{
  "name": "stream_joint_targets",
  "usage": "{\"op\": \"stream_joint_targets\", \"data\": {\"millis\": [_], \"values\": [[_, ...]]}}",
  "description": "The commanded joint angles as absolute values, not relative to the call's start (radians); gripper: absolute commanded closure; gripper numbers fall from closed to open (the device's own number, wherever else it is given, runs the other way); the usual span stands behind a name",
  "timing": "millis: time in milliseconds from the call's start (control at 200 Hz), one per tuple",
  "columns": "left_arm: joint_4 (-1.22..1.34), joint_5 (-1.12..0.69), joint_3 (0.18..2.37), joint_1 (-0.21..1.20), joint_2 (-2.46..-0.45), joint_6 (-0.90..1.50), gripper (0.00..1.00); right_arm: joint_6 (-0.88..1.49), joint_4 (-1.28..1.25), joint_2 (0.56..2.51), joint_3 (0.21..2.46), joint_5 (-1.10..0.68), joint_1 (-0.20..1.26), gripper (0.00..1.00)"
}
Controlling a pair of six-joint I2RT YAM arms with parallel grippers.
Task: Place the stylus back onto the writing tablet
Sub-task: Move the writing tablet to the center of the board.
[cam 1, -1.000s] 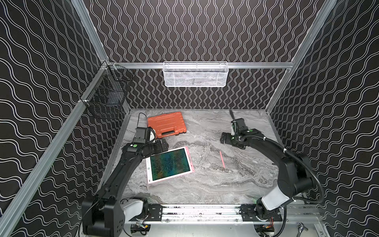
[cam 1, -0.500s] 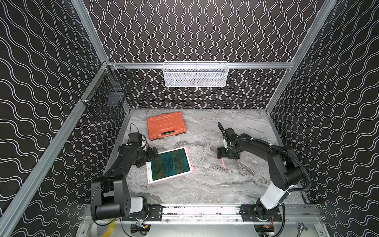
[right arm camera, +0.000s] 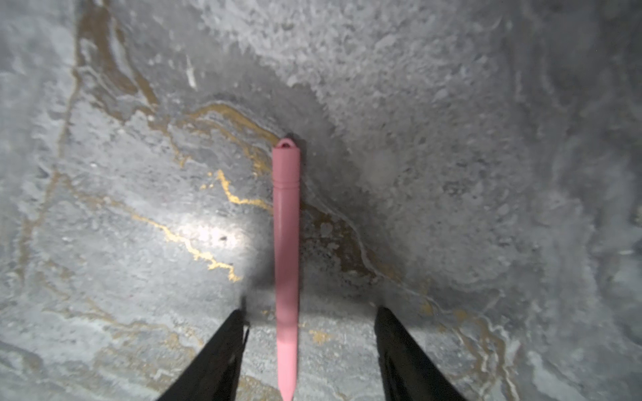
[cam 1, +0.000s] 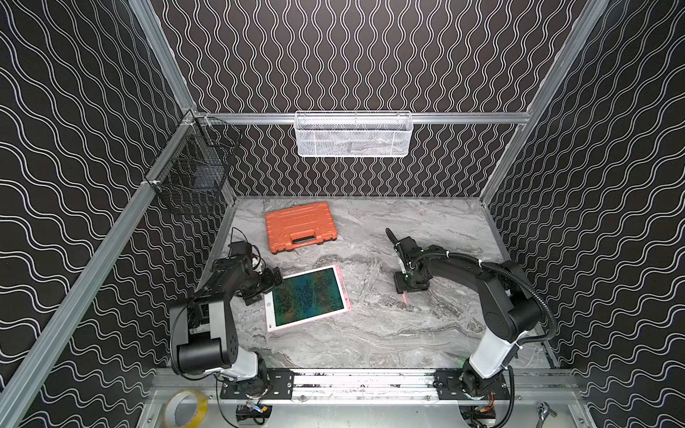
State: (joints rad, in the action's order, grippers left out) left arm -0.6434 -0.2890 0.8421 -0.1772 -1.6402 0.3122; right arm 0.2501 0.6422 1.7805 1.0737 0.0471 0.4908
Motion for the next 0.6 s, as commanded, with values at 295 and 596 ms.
{"op": "stream_joint_targets", "data": {"millis": [295,596], "values": [[-0.543,-0.339,0.789,-0.163,-1.675,0.355,0.01,0.256,0.634,1.806,1.072,0.015,0.497,0.52],[-0.477,-0.347,0.738,-0.079,-1.669,0.413,0.01,0.254,0.631,1.814,1.073,0.008,0.493,0.59]]}}
